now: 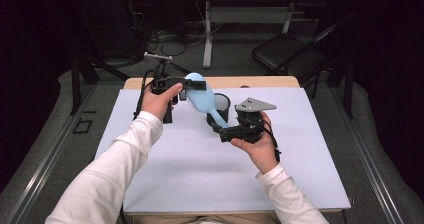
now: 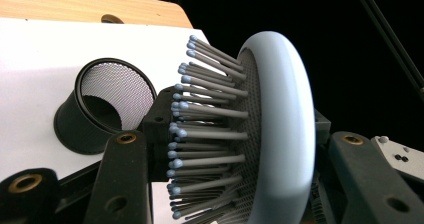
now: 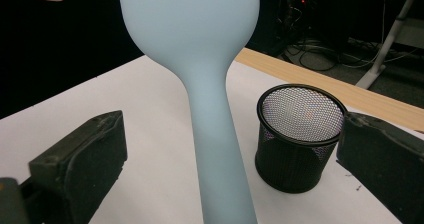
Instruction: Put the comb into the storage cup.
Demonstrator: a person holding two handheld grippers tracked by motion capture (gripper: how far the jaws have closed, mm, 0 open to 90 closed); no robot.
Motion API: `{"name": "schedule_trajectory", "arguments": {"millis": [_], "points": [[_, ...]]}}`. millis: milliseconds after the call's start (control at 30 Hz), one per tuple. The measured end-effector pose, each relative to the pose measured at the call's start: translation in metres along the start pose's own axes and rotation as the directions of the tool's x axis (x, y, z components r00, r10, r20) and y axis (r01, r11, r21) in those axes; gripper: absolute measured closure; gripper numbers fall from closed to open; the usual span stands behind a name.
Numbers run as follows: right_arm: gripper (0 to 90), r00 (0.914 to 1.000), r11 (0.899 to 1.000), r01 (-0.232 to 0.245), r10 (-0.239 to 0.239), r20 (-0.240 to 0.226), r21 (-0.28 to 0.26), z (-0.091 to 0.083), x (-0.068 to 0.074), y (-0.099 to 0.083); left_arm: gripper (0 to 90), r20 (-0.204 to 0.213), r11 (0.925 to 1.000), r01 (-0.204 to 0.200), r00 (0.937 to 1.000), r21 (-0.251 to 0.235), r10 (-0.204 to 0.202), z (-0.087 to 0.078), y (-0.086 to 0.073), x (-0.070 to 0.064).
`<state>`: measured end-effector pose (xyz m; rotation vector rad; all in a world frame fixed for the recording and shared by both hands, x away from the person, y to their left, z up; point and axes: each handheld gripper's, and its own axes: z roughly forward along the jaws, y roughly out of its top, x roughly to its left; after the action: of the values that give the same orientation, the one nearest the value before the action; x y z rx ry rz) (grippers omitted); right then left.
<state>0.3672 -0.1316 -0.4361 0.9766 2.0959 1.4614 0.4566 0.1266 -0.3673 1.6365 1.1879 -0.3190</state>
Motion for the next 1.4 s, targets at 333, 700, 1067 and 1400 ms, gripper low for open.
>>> {"name": "schedule_trajectory", "arguments": {"millis": [333,700,1067,1400], "points": [[0.0,1.0,1.0,-0.001,0.001,-0.01,0.002,-0.001,0.0,0.002,49.5,-0.001,1.0,0.002,1.0,-0.007,-0.002,-0.003,0.001,0.001],[0.0,1.0,1.0,0.007,-0.007,-0.006,-0.007,-0.006,0.001,0.004,49.5,-0.007,0.9999,0.005,1.0,-0.015,-0.005,-0.005,0.002,0.003],[0.0,1.0,1.0,-0.003,0.003,-0.003,-0.002,-0.008,-0.004,0.004,49.6,-0.006,0.9997,0.006,1.0,-0.022,-0.006,-0.006,0.003,0.005],[0.0,1.0,1.0,-0.006,0.006,0.0,-0.009,-0.01,-0.006,0.005,49.5,-0.004,0.9992,-0.013,0.9999,-0.039,0.013,-0.008,0.008,0.006]]}}
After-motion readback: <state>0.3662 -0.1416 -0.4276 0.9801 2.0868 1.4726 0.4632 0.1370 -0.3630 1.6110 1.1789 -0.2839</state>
